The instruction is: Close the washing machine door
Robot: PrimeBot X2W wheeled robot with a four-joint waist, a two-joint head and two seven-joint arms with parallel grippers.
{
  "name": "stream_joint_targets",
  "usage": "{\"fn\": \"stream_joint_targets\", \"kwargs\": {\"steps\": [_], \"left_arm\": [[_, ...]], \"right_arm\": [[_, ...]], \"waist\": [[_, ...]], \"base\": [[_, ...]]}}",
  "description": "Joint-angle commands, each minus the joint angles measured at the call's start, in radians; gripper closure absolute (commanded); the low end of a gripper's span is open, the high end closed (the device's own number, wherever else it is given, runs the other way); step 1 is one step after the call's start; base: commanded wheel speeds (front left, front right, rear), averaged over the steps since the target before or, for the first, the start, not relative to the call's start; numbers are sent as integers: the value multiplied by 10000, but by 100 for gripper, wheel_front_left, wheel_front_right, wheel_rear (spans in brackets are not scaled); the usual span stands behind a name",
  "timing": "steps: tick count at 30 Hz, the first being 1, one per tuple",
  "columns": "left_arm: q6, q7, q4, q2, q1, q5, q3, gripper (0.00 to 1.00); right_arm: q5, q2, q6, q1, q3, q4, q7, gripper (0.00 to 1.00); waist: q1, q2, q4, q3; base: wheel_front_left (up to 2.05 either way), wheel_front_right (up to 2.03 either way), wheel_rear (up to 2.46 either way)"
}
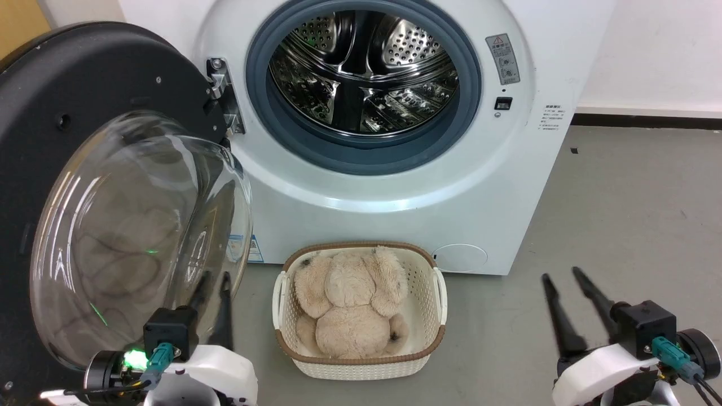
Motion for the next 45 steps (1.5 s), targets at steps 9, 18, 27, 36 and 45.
{"fn": "stream_joint_targets", "kwargs": {"steps": [9, 18, 27, 36, 45], "left_arm": [[319, -217, -38, 6, -11, 23, -110, 0], [571, -404, -190, 117, -177, 37, -242, 100], [645, -593, -708, 295, -744, -63, -262, 100], [447, -760, -1304, 397, -1530, -414, 22, 100], [-117, -948, -1660, 266, -2608, -1233, 831, 100]], "right_arm": [[241, 4, 1, 9, -169, 53, -217, 0], [488, 8, 1, 5, -301, 95, -404, 0], [699, 12, 2, -39, -479, 74, -592, 0], [888, 15, 2, -68, -660, 95, -760, 0], [1102, 19, 3, -71, -861, 112, -948, 0]], "waist": [[0, -1, 10, 26], [0, -1, 82, 72], [0, -1, 375, 180], [0, -1, 821, 297], [0, -1, 1499, 402]], "base": [[0, 0, 0], [0, 0, 0], [0, 0, 0], [0, 0, 0], [0, 0, 0]]}}
